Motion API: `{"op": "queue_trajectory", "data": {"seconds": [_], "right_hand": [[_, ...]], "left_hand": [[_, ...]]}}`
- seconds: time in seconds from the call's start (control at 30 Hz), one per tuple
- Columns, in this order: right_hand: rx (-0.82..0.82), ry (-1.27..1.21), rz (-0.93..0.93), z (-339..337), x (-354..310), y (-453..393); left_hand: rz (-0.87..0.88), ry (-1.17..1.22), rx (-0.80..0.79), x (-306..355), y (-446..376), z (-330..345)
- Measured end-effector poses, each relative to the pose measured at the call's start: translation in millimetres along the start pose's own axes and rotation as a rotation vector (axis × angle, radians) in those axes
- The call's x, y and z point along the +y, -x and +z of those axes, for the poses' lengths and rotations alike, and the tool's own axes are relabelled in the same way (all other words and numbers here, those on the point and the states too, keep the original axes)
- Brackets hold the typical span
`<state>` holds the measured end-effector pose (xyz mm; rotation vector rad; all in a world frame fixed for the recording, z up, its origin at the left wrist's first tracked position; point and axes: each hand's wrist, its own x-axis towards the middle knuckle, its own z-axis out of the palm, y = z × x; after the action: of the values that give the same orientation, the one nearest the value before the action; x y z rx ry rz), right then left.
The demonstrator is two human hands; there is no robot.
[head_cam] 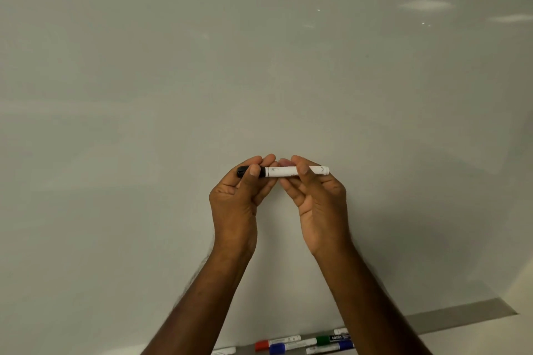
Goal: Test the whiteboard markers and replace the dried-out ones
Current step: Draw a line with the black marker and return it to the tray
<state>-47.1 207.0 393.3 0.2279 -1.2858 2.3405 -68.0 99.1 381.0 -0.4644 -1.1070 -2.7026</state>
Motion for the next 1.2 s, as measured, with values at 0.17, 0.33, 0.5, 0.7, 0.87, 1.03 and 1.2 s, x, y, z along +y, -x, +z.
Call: {"op": "queue_trajectory", "data": {"seconds": [0.17,0.33,0.5,0.7,0.87,1.03,1.2], "right_hand": [[0.015,-0.016,-0.018,2,-4,4],[0.023,-0.044,-0.026,3,-8,8],[-0.019,-0.050,-0.059,5,-18,10],[-0.044,-0.068,-0.077,13,-24,7],[0.037,-0.080,-0.060,12,-24,6],[0.069,-0.238,-0.099,21,-21,1],[0.090,-0.344,-0.096,21,-13,-4]], "left_hand": [[0.020,-0.055,0.028,1,0,4],[0.089,-0.112,0.048,4,6,12],[0.148,-0.100,0.109,5,11,25],[0.136,-0.009,0.156,12,7,34],[0.105,0.020,0.173,7,6,40],[0.098,0.078,0.090,3,1,46],[0.059,0.131,0.112,-4,-2,46]]}}
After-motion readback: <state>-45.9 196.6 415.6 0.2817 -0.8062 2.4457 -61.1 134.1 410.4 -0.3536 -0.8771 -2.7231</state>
